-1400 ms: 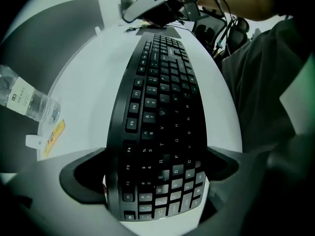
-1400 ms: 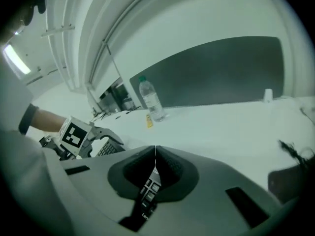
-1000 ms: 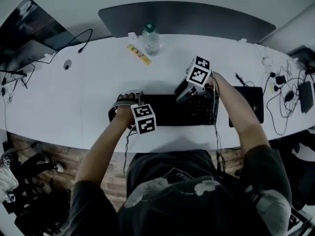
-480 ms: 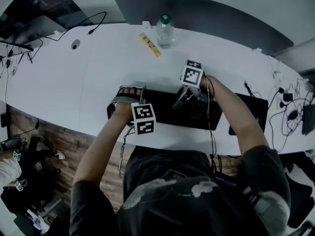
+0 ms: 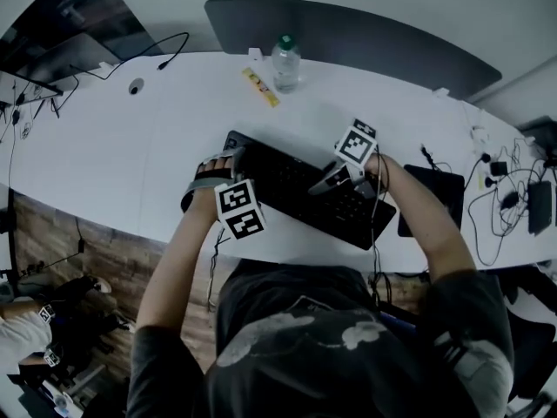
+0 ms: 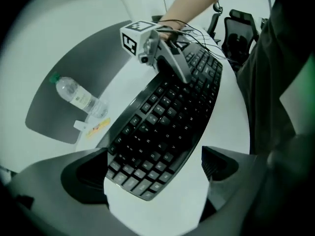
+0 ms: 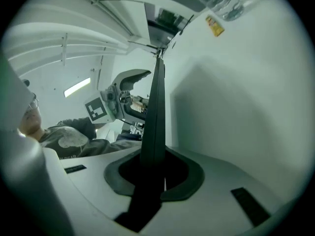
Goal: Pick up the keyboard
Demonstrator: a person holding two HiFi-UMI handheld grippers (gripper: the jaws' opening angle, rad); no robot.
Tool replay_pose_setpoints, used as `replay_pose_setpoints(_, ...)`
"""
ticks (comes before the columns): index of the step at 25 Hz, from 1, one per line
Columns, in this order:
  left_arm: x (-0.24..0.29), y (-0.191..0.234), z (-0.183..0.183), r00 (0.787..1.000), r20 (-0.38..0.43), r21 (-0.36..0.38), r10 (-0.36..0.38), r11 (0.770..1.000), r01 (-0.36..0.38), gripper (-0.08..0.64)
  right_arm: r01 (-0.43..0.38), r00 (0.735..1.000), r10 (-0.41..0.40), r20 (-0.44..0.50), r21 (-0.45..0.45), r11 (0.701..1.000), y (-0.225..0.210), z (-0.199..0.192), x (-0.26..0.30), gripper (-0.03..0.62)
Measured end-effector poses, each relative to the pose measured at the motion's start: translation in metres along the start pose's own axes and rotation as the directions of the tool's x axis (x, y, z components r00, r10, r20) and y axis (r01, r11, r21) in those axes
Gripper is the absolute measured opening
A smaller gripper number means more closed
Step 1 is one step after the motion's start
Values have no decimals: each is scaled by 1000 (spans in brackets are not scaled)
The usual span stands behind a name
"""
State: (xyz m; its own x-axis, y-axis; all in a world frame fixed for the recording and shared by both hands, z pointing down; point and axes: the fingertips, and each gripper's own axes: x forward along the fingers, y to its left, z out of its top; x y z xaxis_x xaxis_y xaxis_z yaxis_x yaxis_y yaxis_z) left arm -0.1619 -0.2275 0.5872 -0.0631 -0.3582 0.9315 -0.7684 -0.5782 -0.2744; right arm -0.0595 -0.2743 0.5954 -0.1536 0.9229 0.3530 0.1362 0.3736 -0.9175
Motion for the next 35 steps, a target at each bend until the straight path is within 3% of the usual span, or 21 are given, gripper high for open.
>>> replay_pose_setpoints(4,-17,15,13,994,87,-158,67,986,-52,586,81,977,-79,196,-3,997,5,9,-19,66)
replay_pose_setpoints(8,-28,20,29,978,174,-325,115,944,-53,586,163,928,-148,343,-16,987,12,12,-35,66)
replay_pose_setpoints(11,-37,25,43,952,252,-476,173,879,-34,586,228,879,-199,433,-15,974,22,10,-49,66)
replay_pose_setpoints(15,-50,31,62,898,352,-658,264,752,37,584,300,805,-247,540,-10,954,33,4,-67,66)
replay_pose_setpoints(17,-52,29,69,882,379,-691,280,719,69,580,336,766,-273,583,-1,942,37,-3,-75,66)
replay_pose_setpoints(19,-53,27,74,871,396,-706,291,703,86,539,364,720,-292,630,16,931,42,-9,-82,65)
replay_pose_setpoints(22,-58,20,78,859,408,-716,309,692,91,362,410,617,-333,713,70,909,50,-18,-94,64)
replay_pose_setpoints(27,-67,1,81,837,444,-718,319,686,120,121,460,388,-428,816,230,857,60,-38,-112,64)
replay_pose_setpoints(32,-91,-18,76,804,497,-694,328,706,141,8,482,210,-480,852,337,808,81,-62,-107,65)
replay_pose_setpoints(35,-103,-32,65,787,528,-671,318,725,157,3,497,134,-527,839,403,769,88,-81,-92,66)
